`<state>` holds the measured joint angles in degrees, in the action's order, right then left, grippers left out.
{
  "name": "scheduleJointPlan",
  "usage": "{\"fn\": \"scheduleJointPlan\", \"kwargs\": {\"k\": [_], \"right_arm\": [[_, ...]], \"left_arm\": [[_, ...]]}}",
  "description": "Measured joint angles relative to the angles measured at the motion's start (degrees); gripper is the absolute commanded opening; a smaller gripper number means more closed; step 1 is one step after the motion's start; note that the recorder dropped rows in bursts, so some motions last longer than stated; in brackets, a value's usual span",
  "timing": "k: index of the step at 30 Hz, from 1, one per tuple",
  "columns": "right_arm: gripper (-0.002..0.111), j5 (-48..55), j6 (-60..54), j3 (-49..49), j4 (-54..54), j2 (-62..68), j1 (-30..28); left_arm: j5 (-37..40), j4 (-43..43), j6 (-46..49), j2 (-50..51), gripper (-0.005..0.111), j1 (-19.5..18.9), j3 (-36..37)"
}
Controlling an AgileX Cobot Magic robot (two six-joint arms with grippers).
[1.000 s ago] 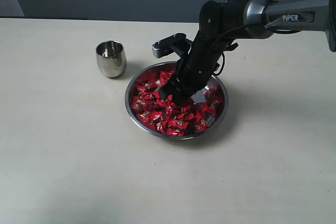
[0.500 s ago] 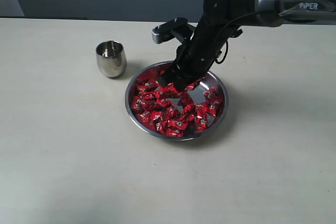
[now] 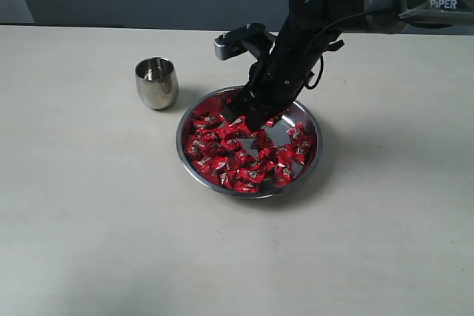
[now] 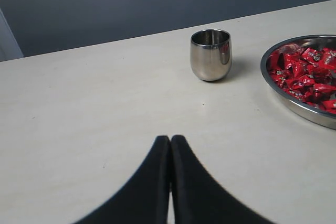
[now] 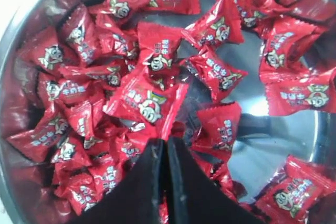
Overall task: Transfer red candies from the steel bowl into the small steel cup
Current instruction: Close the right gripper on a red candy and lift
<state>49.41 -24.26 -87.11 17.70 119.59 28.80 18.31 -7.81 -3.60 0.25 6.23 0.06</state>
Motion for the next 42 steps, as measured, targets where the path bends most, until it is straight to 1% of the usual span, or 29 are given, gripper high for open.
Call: {"fn": "scheduleJointPlan", "kwargs": {"k": [3, 4, 5, 13, 16, 19, 23, 25, 27, 29, 30, 42], "right_arm": [[0.032, 0.56, 0.0, 0.0, 0.0, 1.03, 0.0], [0.038, 0.89, 0.0, 0.0, 0.0, 1.25, 0.0], [0.041, 1.27, 0.0, 0.0, 0.0, 1.4, 0.0], [0.042, 2.49, 0.01, 0.0, -0.11, 2.33, 0.0], [0.042, 2.54, 0.76, 0.0, -2.03, 3.21, 0.0], [0.039, 2.54, 1.57, 0.0, -3.8, 4.26, 0.0], [0.033, 1.33, 1.8, 0.0, -4.91, 5.06, 0.0], [0.024, 0.34, 1.93, 0.0, -5.16, 5.09, 0.0], [0.011, -0.02, 2.02, 0.0, -5.19, 5.09, 0.0], [0.002, -0.02, 2.14, 0.0, -5.29, 5.09, 0.0], [-0.001, -0.02, 2.14, 0.0, -5.29, 5.09, 0.0], [-0.001, 0.6, 2.32, 0.0, -5.16, 3.35, 0.0]], "left_arm": [[0.0, 0.0, 0.0, 0.0, 0.0, 0.0, 0.0], [0.0, 0.0, 0.0, 0.0, 0.0, 0.0, 0.0], [0.0, 0.0, 0.0, 0.0, 0.0, 0.0, 0.0], [0.0, 0.0, 0.0, 0.0, 0.0, 0.0, 0.0], [0.0, 0.0, 0.0, 0.0, 0.0, 0.0, 0.0], [0.0, 0.0, 0.0, 0.0, 0.0, 0.0, 0.0], [0.0, 0.0, 0.0, 0.0, 0.0, 0.0, 0.0], [0.0, 0.0, 0.0, 0.0, 0.0, 0.0, 0.0], [0.0, 0.0, 0.0, 0.0, 0.0, 0.0, 0.0], [0.0, 0.0, 0.0, 0.0, 0.0, 0.0, 0.0], [0.0, 0.0, 0.0, 0.0, 0.0, 0.0, 0.0], [0.0, 0.0, 0.0, 0.0, 0.0, 0.0, 0.0]]}}
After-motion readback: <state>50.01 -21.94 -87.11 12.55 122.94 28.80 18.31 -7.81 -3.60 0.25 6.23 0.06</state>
